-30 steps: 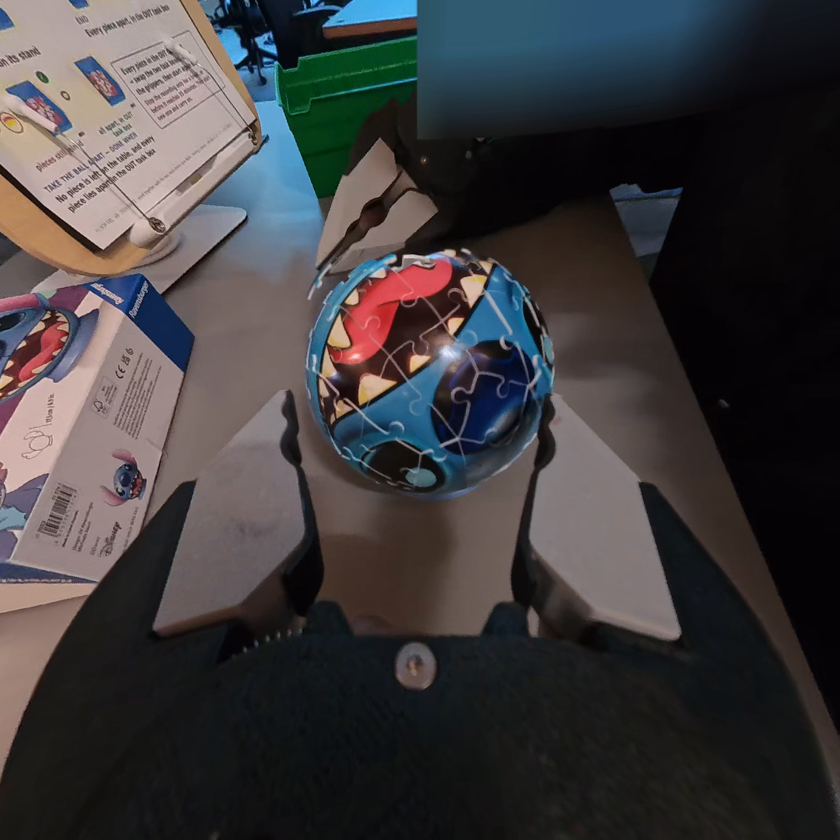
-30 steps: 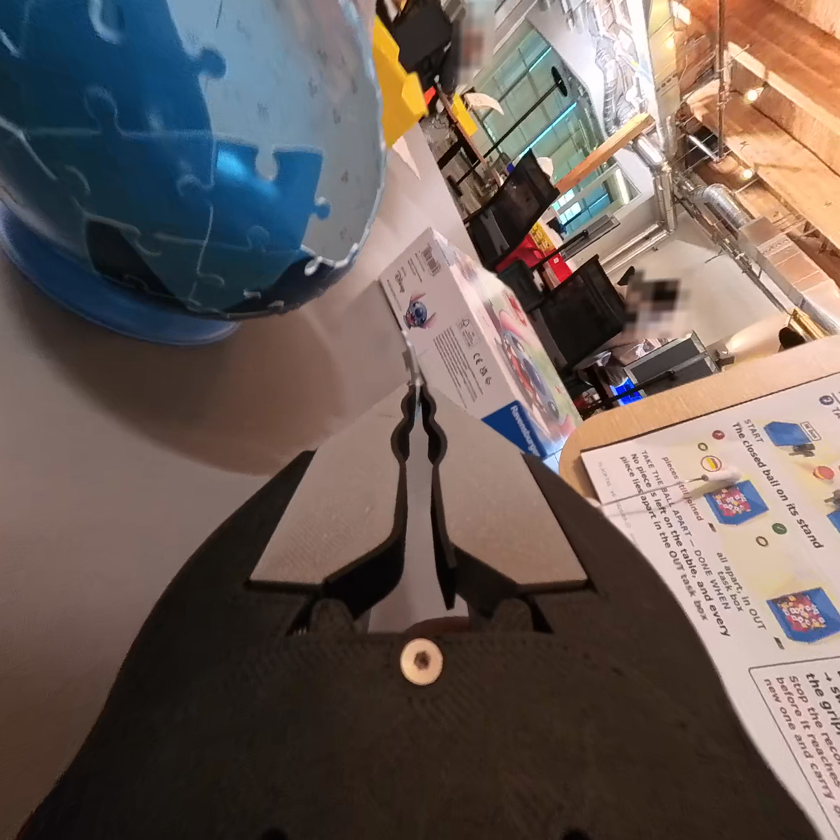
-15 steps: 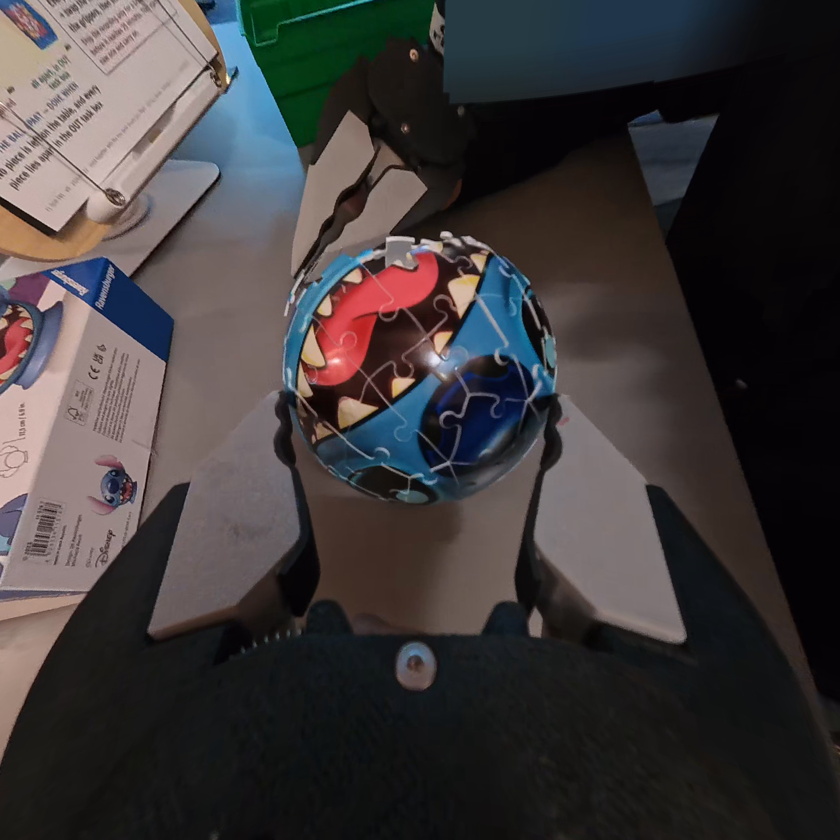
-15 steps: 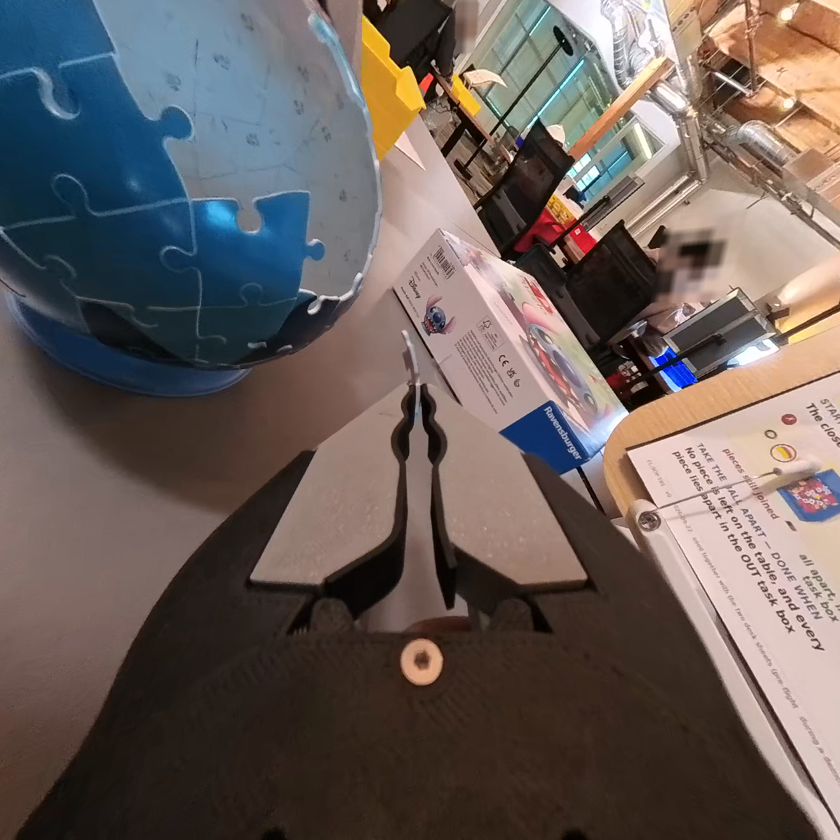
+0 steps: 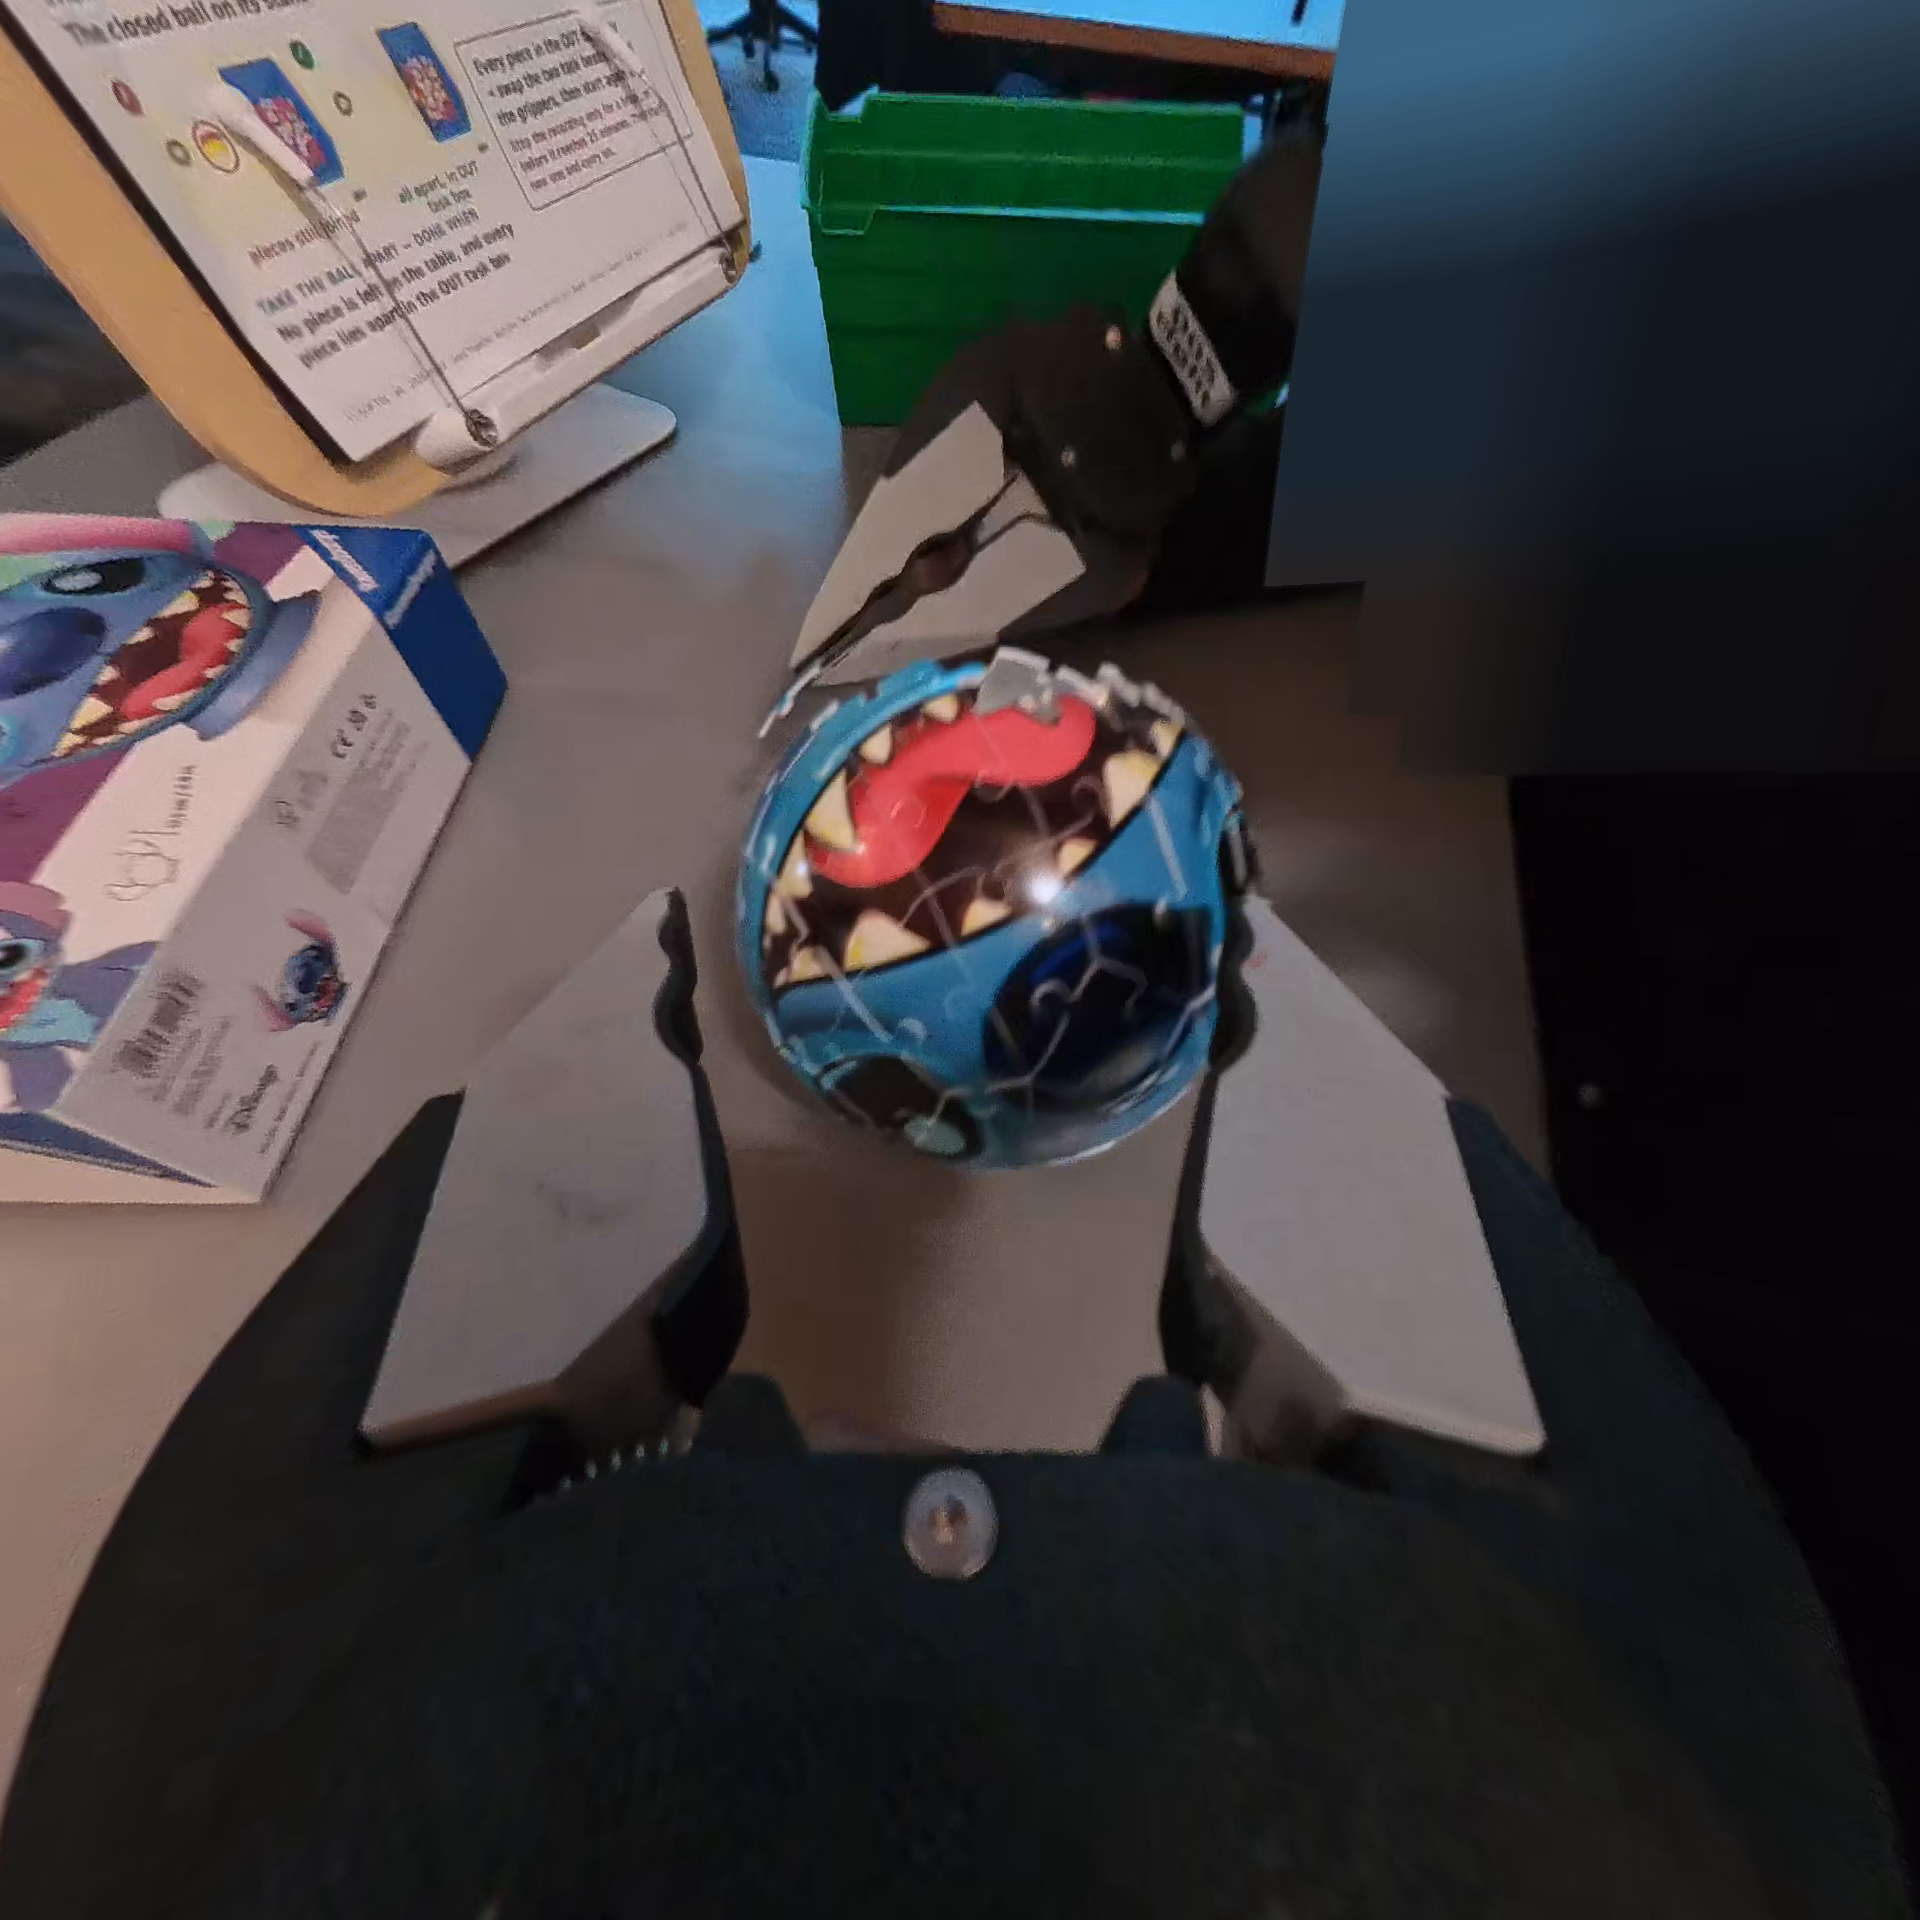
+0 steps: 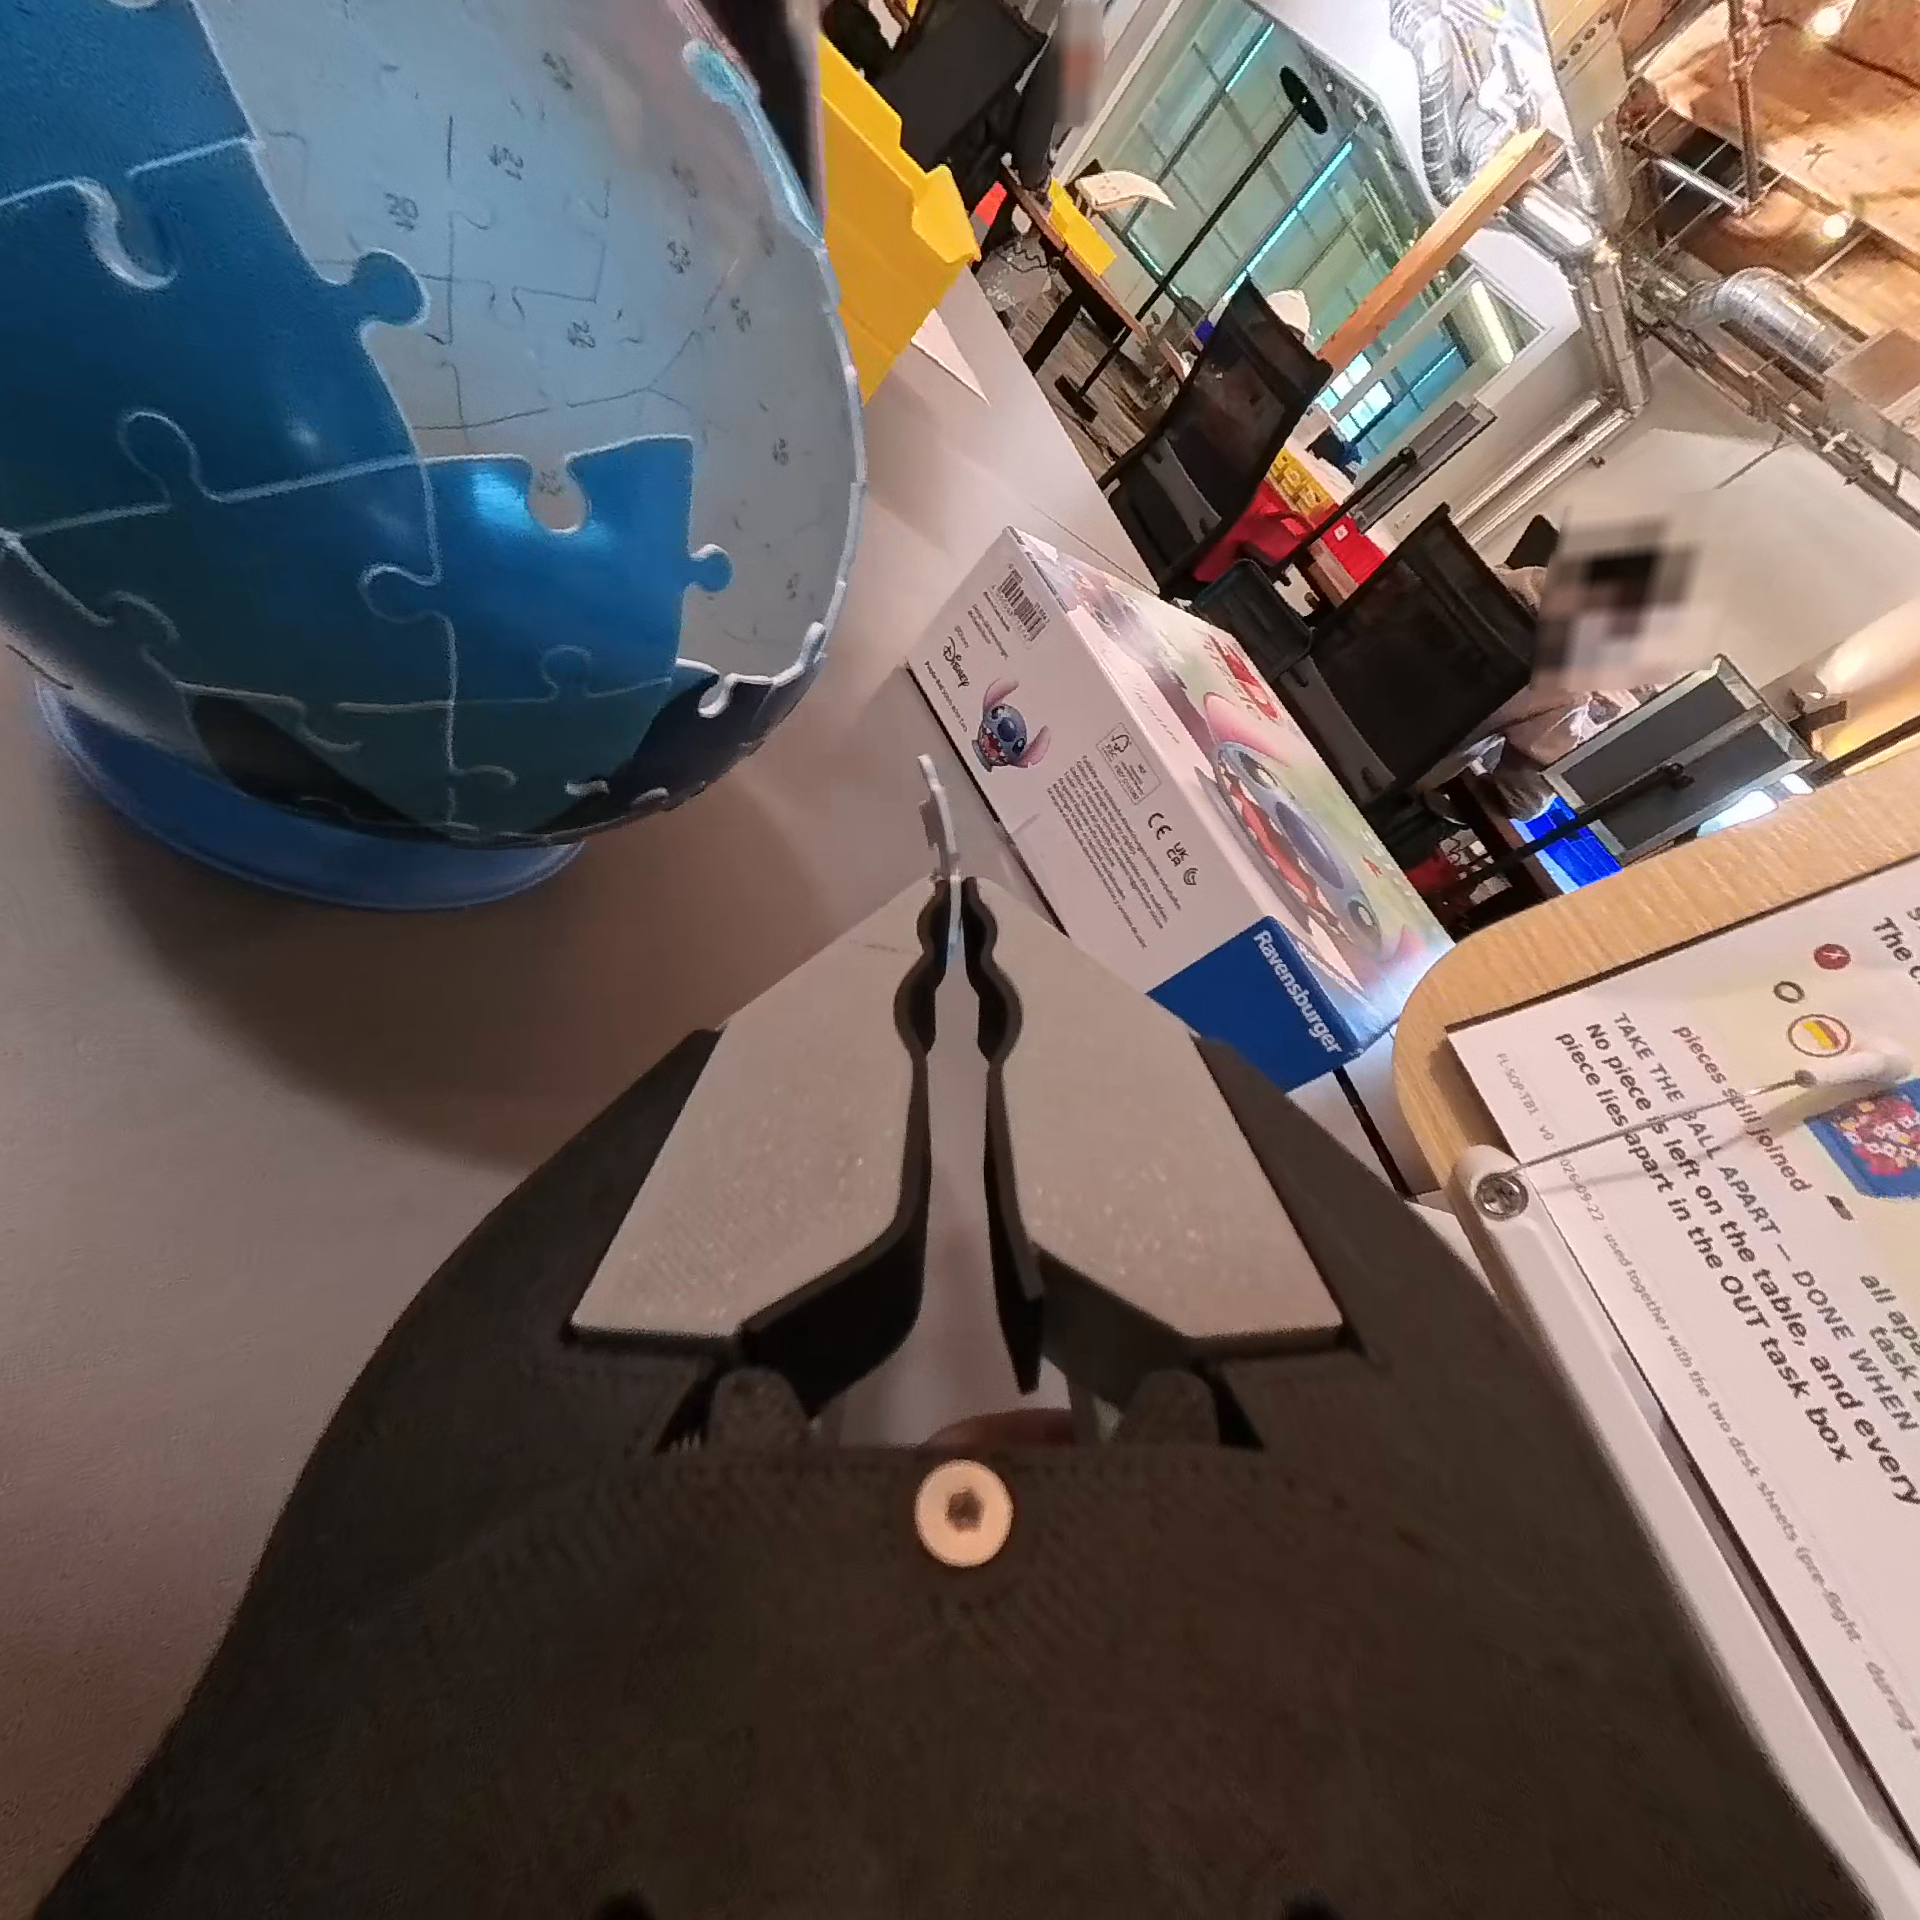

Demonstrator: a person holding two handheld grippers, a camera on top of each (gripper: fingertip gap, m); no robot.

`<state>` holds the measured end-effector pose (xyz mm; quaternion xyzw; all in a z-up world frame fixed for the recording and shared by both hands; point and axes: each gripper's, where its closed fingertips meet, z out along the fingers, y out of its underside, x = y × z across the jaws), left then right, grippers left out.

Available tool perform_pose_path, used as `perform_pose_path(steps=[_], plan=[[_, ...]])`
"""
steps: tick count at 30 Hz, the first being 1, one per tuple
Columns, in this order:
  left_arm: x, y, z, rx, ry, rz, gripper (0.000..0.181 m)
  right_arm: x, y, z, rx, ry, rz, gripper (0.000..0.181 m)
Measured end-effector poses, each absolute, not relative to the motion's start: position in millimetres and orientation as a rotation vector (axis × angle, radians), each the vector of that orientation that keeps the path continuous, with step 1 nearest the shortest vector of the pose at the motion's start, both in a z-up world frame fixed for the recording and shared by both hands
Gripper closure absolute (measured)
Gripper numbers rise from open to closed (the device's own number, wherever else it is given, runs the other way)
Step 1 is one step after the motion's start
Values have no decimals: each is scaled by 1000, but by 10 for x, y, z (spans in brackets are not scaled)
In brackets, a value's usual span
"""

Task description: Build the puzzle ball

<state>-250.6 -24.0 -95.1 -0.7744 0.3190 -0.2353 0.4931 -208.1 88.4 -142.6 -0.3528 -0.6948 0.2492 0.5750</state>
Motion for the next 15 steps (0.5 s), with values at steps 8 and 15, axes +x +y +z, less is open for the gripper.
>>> perform_pose_path(steps=[8,15], plan=[[-2415,-126,-1030,-2050,631,-555,78,-2058,835,-1413,-807,-1637,591,181],[-2436,-261,-1107,-2016,672,-630,90,-2040,756,-1335,-781,-1627,623,181]])
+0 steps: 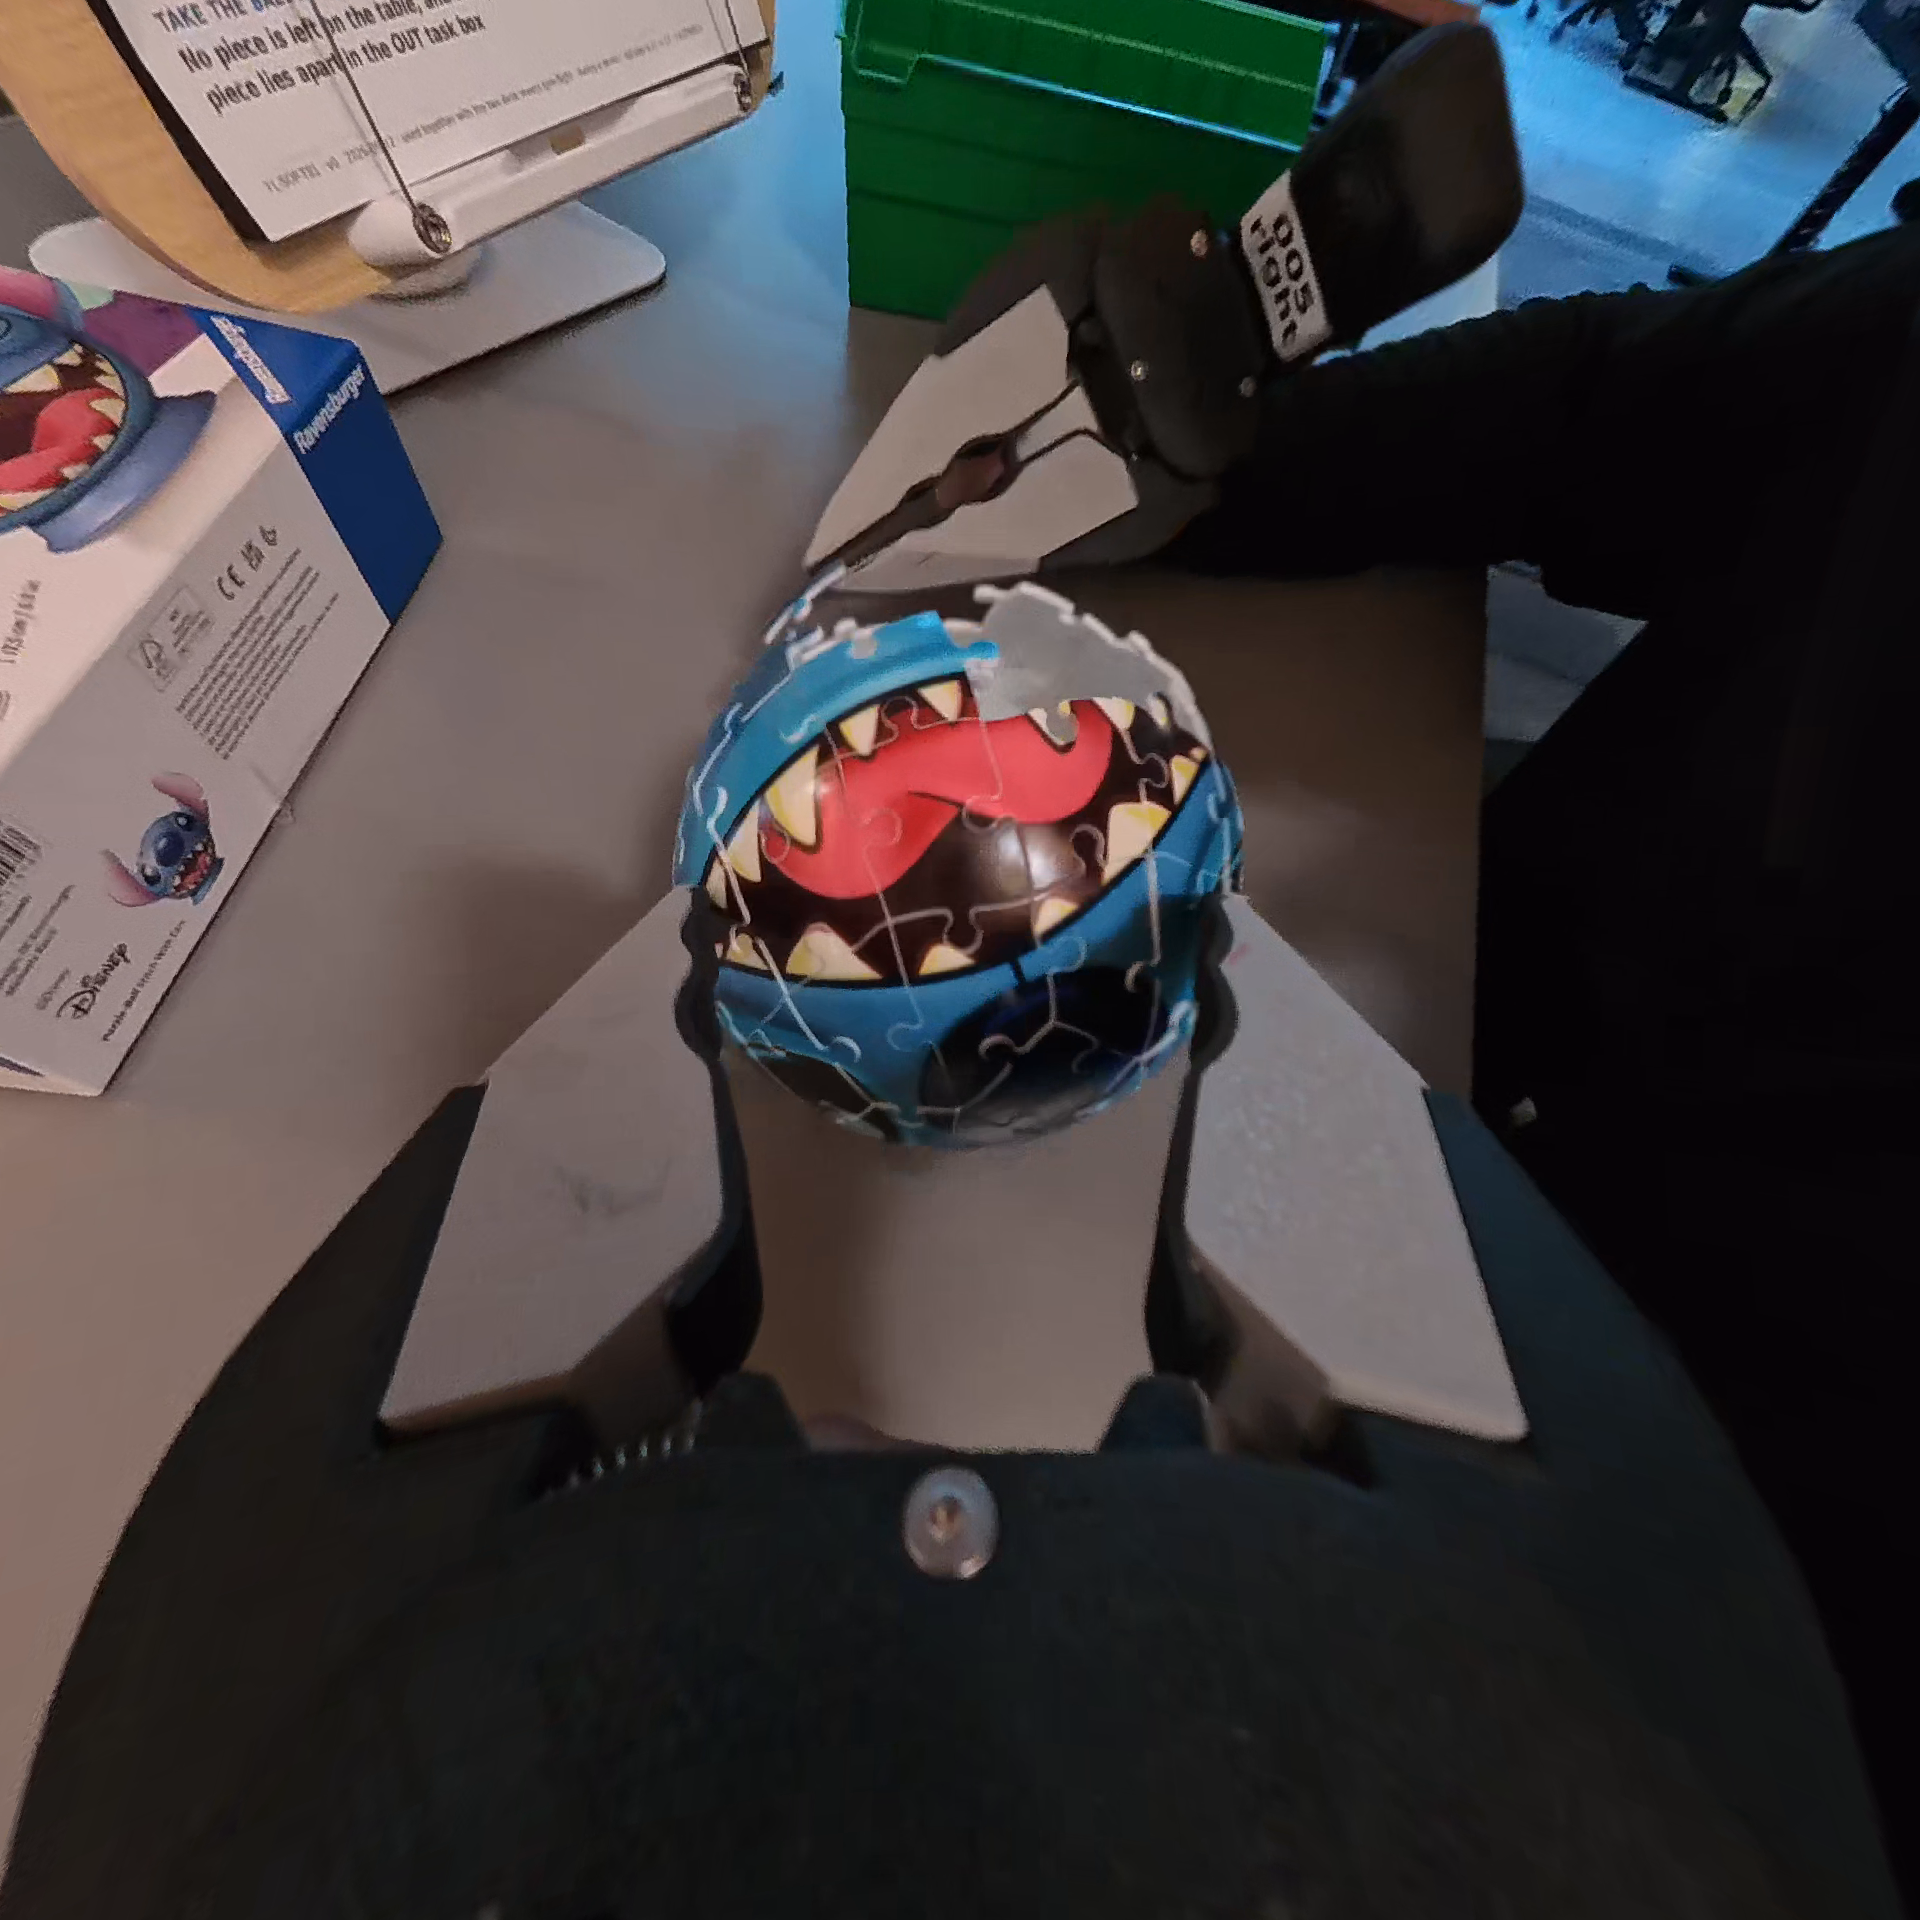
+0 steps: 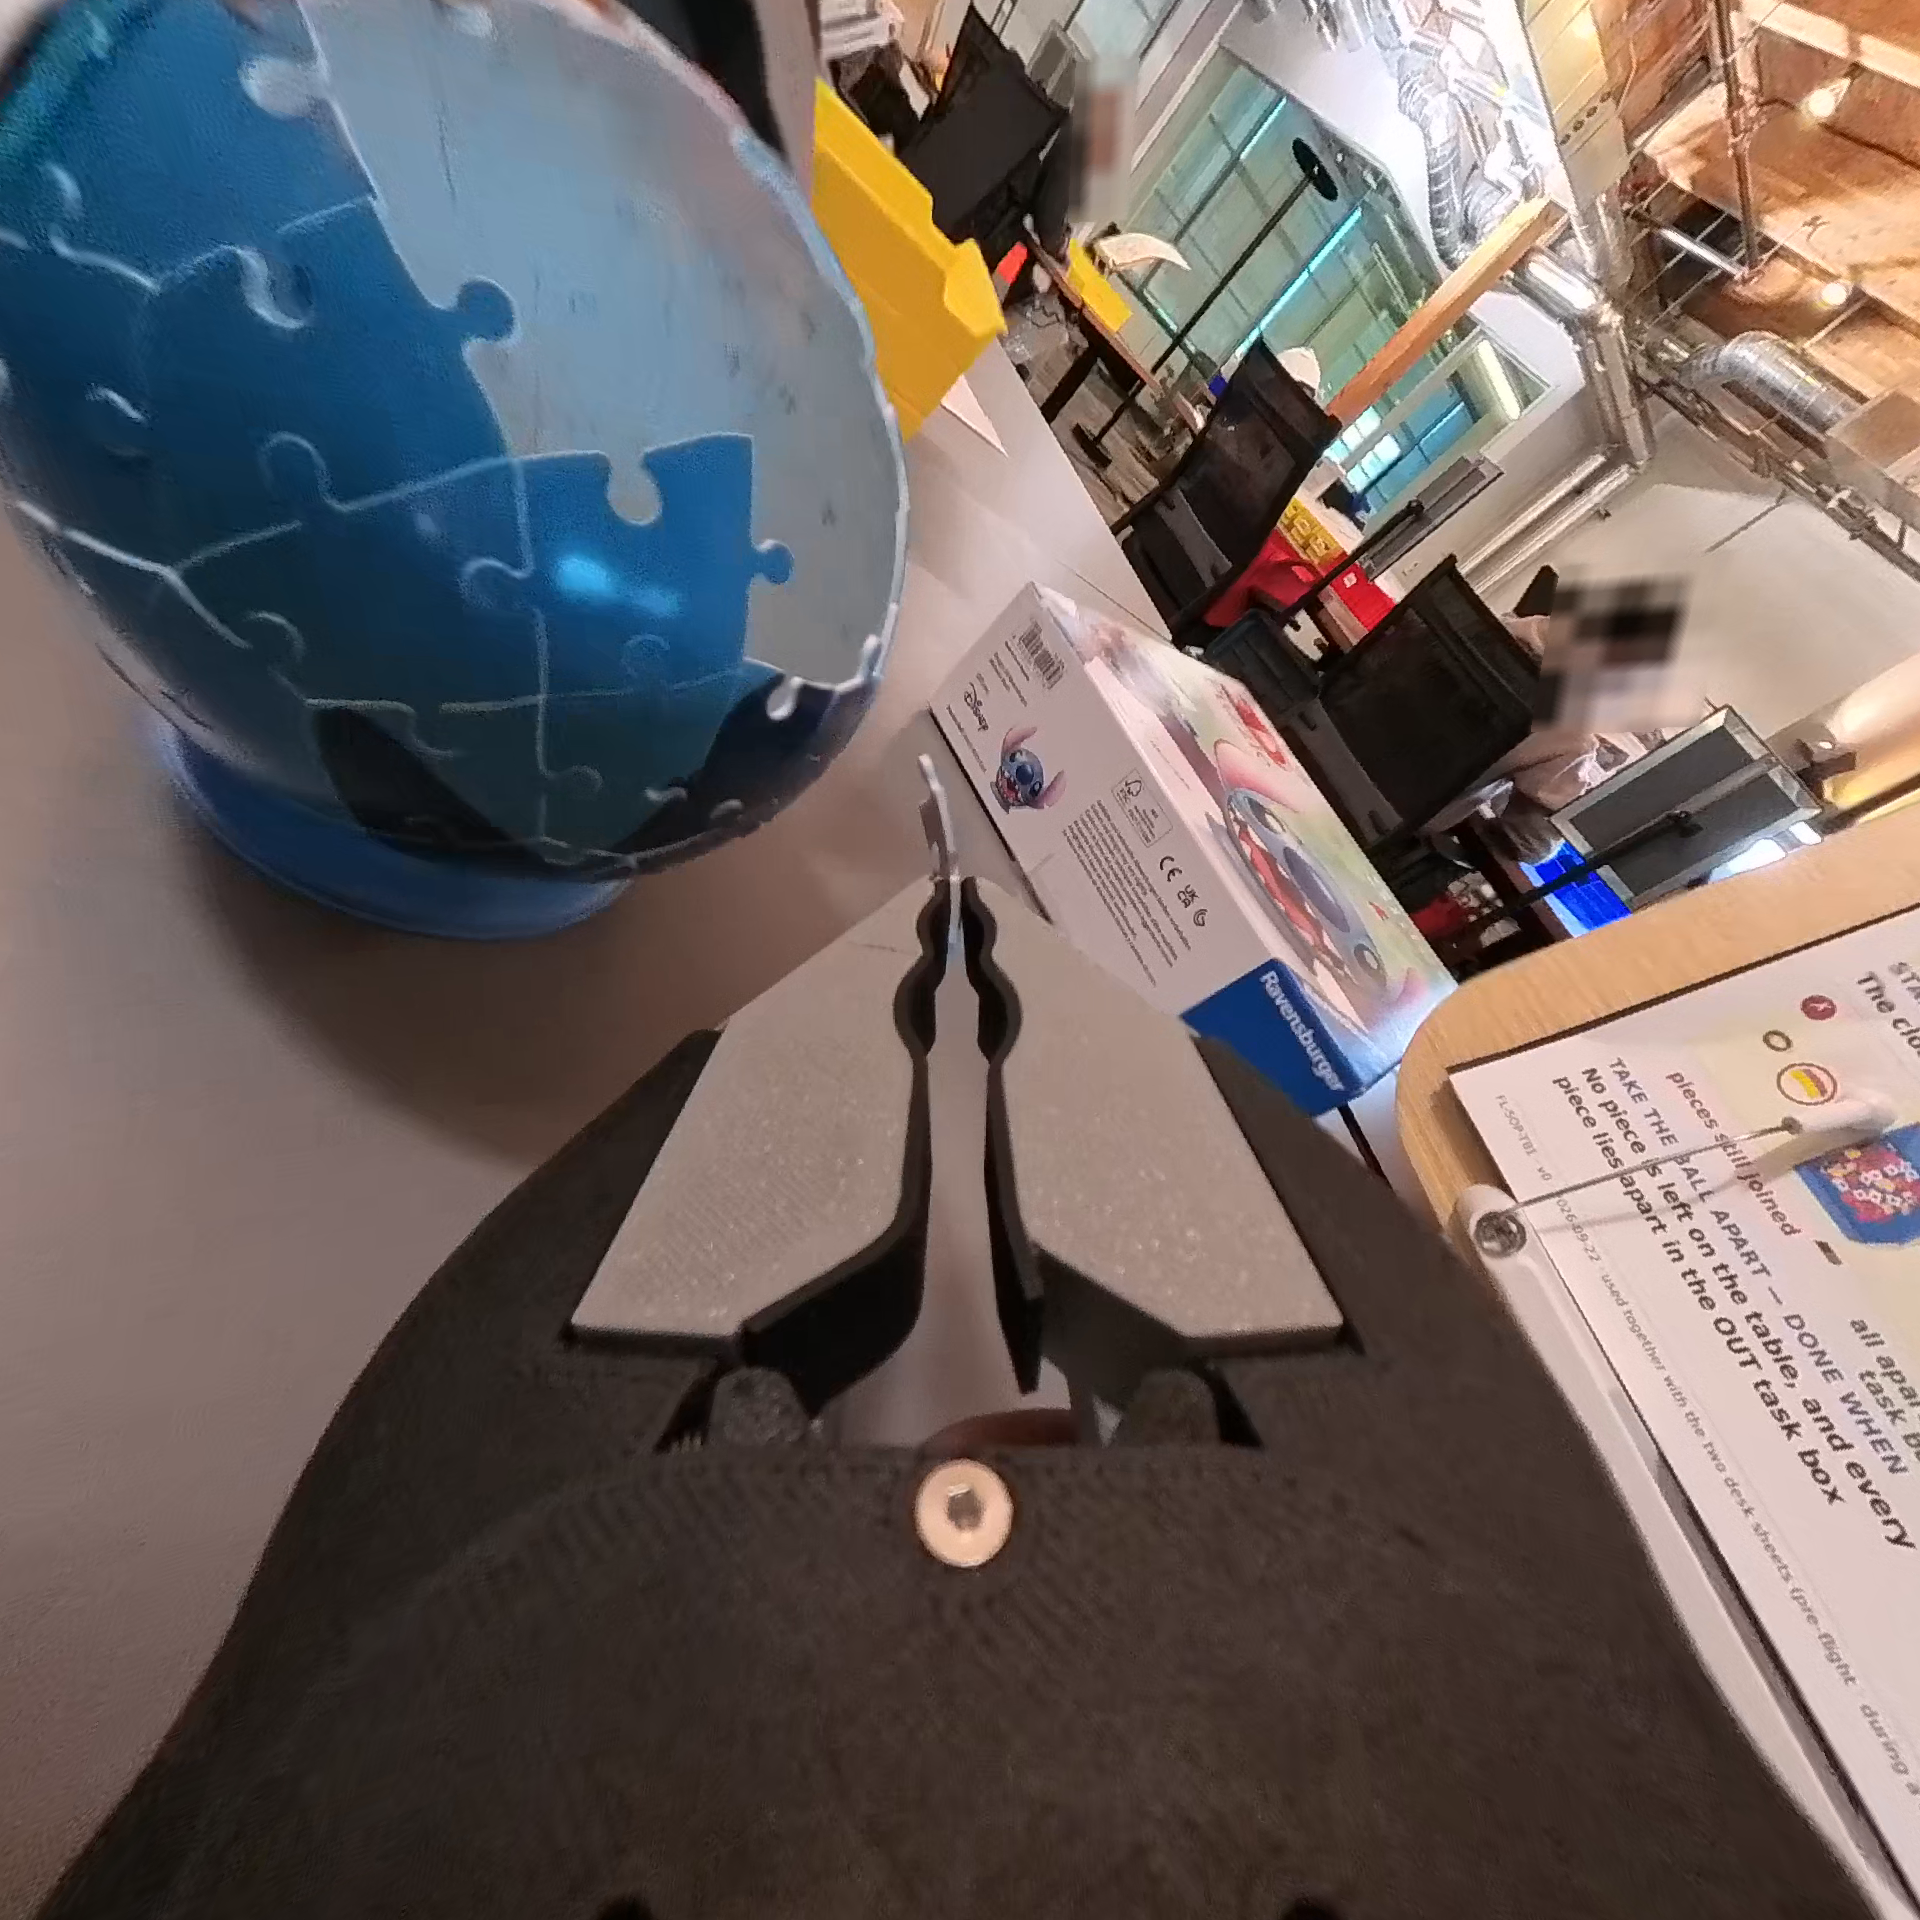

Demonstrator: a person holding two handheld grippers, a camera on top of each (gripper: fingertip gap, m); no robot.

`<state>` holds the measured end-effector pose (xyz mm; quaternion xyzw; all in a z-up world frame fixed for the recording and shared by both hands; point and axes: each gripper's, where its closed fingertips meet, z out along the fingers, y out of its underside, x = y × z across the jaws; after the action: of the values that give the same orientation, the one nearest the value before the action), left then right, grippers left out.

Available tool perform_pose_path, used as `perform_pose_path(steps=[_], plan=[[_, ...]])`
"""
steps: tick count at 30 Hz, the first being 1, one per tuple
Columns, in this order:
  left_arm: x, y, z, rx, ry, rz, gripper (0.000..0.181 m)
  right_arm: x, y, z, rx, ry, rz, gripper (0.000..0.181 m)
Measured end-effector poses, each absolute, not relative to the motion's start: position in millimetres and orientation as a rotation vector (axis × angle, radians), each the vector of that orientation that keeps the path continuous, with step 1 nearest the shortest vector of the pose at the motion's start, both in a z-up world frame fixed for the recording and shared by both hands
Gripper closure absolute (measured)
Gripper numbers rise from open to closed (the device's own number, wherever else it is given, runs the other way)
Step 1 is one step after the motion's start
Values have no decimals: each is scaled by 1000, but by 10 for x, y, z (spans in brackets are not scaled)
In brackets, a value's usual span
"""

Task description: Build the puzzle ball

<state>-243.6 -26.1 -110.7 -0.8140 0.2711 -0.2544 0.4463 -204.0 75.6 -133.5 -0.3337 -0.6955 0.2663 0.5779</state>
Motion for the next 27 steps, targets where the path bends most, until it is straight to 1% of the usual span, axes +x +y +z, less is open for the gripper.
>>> perform_pose_path(steps=[6,10,13,17,21,27], plan=[[-2484,-337,-1227,-2022,715,-654,89,-2033,577,-864,-669,-1553,668,181],[-2493,-355,-1250,-2017,745,-650,89,-2131,454,-693,-643,-1581,708,181],[-2517,-391,-1166,-1992,768,-662,91,-2218,401,-679,-628,-1597,756,181],[-2656,-333,-865,-1937,775,-572,96,-2281,360,-711,-552,-1628,773,181],[-2622,-293,-634,-1885,848,-590,97,-2303,322,-724,-455,-1676,762,181],[-2577,-131,-691,-1891,898,-650,98,-2344,276,-753,-269,-1737,615,181]])
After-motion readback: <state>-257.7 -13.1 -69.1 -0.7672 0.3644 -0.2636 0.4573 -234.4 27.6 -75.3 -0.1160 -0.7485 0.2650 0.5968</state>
